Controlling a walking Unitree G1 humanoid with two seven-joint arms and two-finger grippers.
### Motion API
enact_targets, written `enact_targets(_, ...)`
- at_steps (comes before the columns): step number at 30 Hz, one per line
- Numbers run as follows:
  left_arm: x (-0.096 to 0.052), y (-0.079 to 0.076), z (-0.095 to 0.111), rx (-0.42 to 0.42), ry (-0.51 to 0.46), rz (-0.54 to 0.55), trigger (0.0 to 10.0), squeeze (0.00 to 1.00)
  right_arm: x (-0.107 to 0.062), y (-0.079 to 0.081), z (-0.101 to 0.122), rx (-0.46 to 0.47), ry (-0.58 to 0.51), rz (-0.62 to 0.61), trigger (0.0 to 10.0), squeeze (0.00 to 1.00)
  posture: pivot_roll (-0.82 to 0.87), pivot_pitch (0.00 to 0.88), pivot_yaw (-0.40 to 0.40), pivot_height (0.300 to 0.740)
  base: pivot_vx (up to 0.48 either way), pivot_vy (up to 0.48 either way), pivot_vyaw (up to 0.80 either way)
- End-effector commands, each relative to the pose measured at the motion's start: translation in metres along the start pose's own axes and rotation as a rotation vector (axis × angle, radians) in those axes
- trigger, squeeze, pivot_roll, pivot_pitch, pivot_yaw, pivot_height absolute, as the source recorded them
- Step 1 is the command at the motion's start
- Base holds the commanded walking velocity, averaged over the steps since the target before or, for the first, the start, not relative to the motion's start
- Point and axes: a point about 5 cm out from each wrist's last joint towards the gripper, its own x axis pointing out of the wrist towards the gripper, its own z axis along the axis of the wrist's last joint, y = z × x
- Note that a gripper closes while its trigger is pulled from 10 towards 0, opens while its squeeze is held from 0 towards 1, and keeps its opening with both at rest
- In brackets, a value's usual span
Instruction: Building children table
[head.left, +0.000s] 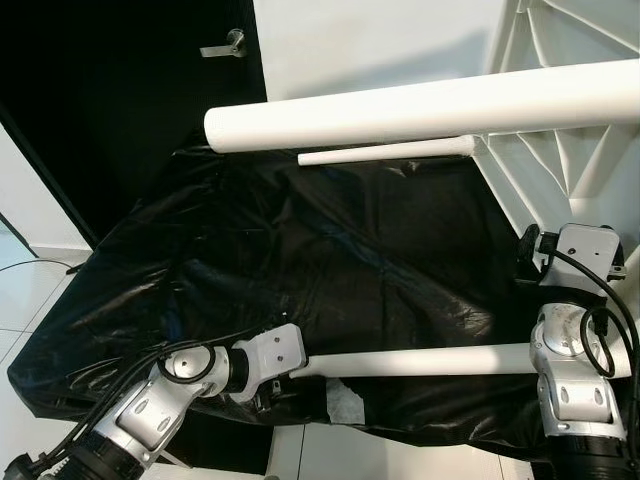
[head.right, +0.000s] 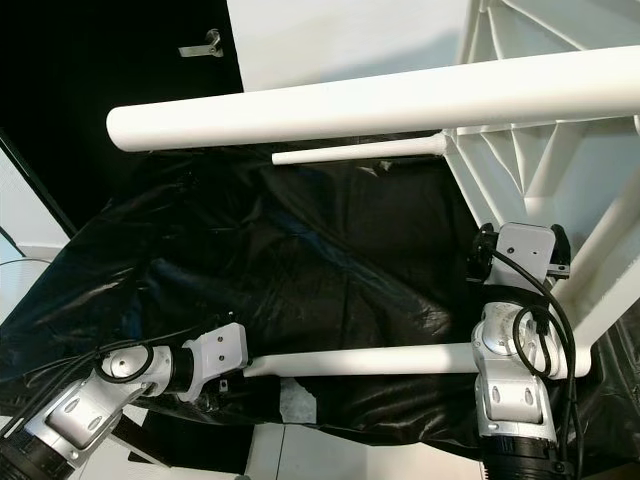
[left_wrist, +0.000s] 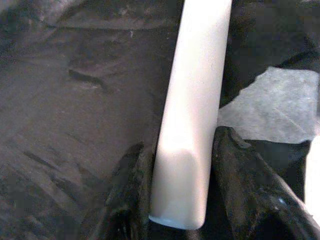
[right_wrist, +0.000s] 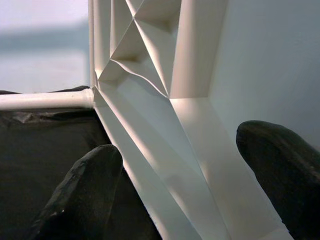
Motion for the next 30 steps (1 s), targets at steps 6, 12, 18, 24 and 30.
enact_targets(6,-0.011,0.024,-0.008,0.004,0.054,0.119,10.0,0.00,0.006,0.011,0.000,0.075,0.018,0.092,10.0,0.00,-0.02,0.000,0.036,0.740,0.000,0.000,0.00)
enact_targets(12,-0.025,0.034,-0.010,-0.005,0.069,0.175,10.0,0.00,0.018,0.031,0.016,0.109,-0.042,0.245,10.0,0.00,0.00,0.000,0.027,0.740,0.000,0.000,0.00)
enact_targets(18,-0.047,0.039,-0.011,-0.007,0.061,0.211,10.0,0.00,0.020,0.046,0.026,0.145,-0.078,0.360,10.0,0.00,0.02,0.000,0.009,0.740,0.000,0.000,0.00)
enact_targets(24,-0.057,0.030,-0.011,-0.031,0.038,0.170,10.0,0.00,0.017,0.051,0.023,0.153,-0.068,0.394,10.0,0.00,0.03,0.000,0.001,0.740,0.000,0.000,0.00)
enact_targets(30,-0.053,0.019,-0.014,-0.043,0.045,0.117,10.0,0.00,0.016,0.051,0.019,0.146,-0.054,0.403,10.0,0.00,0.03,0.003,0.004,0.740,0.000,0.000,0.00)
